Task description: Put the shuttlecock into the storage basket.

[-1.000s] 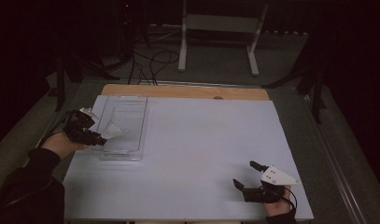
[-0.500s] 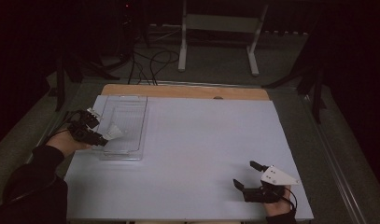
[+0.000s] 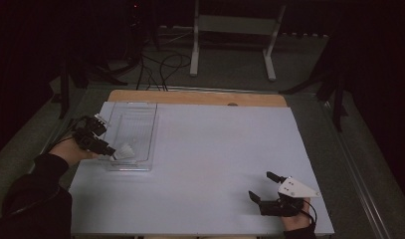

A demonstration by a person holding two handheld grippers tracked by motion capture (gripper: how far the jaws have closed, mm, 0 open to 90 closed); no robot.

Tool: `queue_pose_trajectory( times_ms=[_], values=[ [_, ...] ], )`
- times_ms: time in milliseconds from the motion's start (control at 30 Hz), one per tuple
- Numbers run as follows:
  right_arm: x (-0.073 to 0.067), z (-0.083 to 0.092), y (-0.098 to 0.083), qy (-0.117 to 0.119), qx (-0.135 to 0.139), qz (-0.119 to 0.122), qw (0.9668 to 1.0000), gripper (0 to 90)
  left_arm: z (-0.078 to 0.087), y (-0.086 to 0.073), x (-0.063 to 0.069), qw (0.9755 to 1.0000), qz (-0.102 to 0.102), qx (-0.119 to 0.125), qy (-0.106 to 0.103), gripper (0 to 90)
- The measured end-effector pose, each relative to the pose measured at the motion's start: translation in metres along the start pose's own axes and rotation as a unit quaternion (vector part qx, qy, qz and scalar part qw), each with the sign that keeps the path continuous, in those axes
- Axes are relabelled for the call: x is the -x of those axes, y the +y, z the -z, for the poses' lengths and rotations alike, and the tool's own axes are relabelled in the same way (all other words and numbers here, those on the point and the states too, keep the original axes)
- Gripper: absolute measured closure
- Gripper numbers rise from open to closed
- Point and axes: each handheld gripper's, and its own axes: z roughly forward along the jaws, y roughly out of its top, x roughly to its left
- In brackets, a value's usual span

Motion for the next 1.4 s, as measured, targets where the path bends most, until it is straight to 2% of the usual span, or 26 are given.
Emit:
queue_pose_trajectory(
  times_ms=[100,267,500,633,700,933,1067,1400],
  values=[
    [0.0,0.0,0.0,0.0,0.0,0.0,1.0,9.3,0.004,0.001,0.0,1.0,0.003,0.004,0.007,47.5],
    [0.0,0.0,0.0,0.001,0.0,0.0,1.0,9.3,0.009,0.001,0.001,0.9997,0.013,0.016,0.013,28.4],
    [0.0,0.0,0.0,0.001,-0.001,0.001,1.0,9.3,0.013,0.001,0.001,0.9994,0.021,0.025,0.012,14.5],
    [0.0,-0.001,0.0,0.0,-0.001,0.001,1.0,9.3,0.017,0.001,0.0,0.9988,0.035,0.035,-0.008,3.6],
    [0.0,-0.001,0.0,0.001,-0.001,0.001,1.0,9.3,0.018,0.001,0.001,0.9987,0.032,0.04,-0.007,0.5],
    [0.0,0.0,0.0,0.0,-0.001,0.0,1.0,9.3,0.026,0.004,0.004,0.9981,0.021,0.057,-0.004,0.0],
    [0.0,-0.001,0.0,0.0,-0.001,-0.001,1.0,9.3,0.029,0.007,0.01,0.9978,0.011,0.065,-0.011,0.0],
    [0.001,0.0,-0.001,-0.002,0.0,-0.001,1.0,9.3,0.037,0.015,0.015,0.9964,0.011,0.084,-0.011,0.0]
  ],
)
